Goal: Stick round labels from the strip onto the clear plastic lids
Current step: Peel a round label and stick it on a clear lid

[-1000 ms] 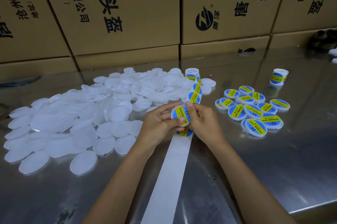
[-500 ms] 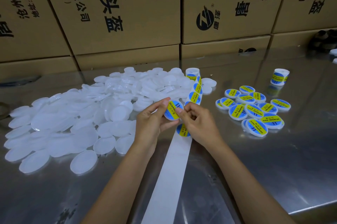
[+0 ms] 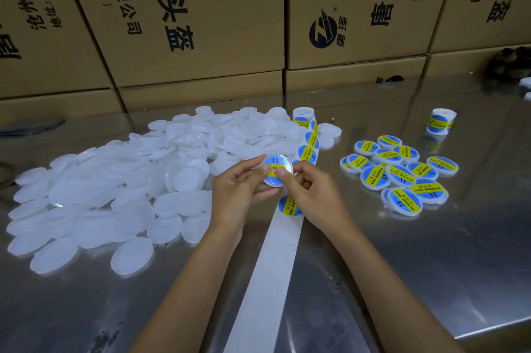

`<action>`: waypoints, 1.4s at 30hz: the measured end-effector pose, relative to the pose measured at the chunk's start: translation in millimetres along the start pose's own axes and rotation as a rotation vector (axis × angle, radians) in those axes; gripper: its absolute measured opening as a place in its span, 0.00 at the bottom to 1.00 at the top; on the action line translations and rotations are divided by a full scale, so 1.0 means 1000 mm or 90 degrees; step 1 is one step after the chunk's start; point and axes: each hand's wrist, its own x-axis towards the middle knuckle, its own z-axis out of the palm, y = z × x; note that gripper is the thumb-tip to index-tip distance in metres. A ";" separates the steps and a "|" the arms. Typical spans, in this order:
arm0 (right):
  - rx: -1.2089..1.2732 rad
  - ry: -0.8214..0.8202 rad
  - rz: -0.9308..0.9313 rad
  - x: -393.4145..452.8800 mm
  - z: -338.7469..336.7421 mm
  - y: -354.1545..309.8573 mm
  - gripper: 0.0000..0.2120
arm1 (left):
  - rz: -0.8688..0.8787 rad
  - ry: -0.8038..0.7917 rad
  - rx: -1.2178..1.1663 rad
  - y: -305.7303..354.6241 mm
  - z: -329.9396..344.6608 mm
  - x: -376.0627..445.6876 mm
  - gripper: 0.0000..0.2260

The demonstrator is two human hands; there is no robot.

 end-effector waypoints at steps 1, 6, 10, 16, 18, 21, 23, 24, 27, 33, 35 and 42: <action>-0.016 0.009 -0.003 0.000 0.001 0.000 0.18 | 0.000 0.013 -0.005 -0.001 0.000 0.000 0.08; -0.034 -0.007 0.012 0.002 -0.002 0.000 0.25 | -0.001 0.026 -0.021 -0.003 0.002 0.000 0.07; -0.038 0.031 0.046 0.005 -0.003 0.005 0.24 | -0.009 0.015 0.010 -0.006 0.005 0.001 0.09; 0.157 0.265 0.209 0.017 -0.025 0.016 0.17 | 0.058 0.084 0.147 -0.013 0.001 0.007 0.12; 0.239 0.328 0.238 0.019 -0.032 0.019 0.15 | 0.082 0.081 0.200 -0.014 -0.002 0.008 0.12; 0.311 0.405 0.260 0.021 -0.040 0.022 0.12 | 0.109 0.075 0.276 -0.017 -0.002 0.008 0.12; 0.365 0.429 0.281 0.022 -0.046 0.024 0.11 | 0.134 0.072 0.345 -0.018 -0.002 0.007 0.12; 0.385 0.435 0.285 0.022 -0.048 0.024 0.11 | 0.149 0.072 0.392 -0.019 -0.002 0.006 0.13; 0.417 0.441 0.279 0.022 -0.052 0.023 0.12 | 0.190 0.083 0.539 -0.020 -0.004 0.003 0.15; 0.400 0.435 0.286 0.022 -0.052 0.024 0.12 | 0.201 0.085 0.862 -0.020 -0.017 0.007 0.19; 0.387 0.437 0.290 0.023 -0.053 0.025 0.12 | 0.170 0.062 0.936 -0.019 -0.020 0.008 0.18; 0.153 0.292 0.199 0.019 -0.034 0.021 0.07 | 0.241 0.048 0.877 -0.014 -0.021 0.008 0.07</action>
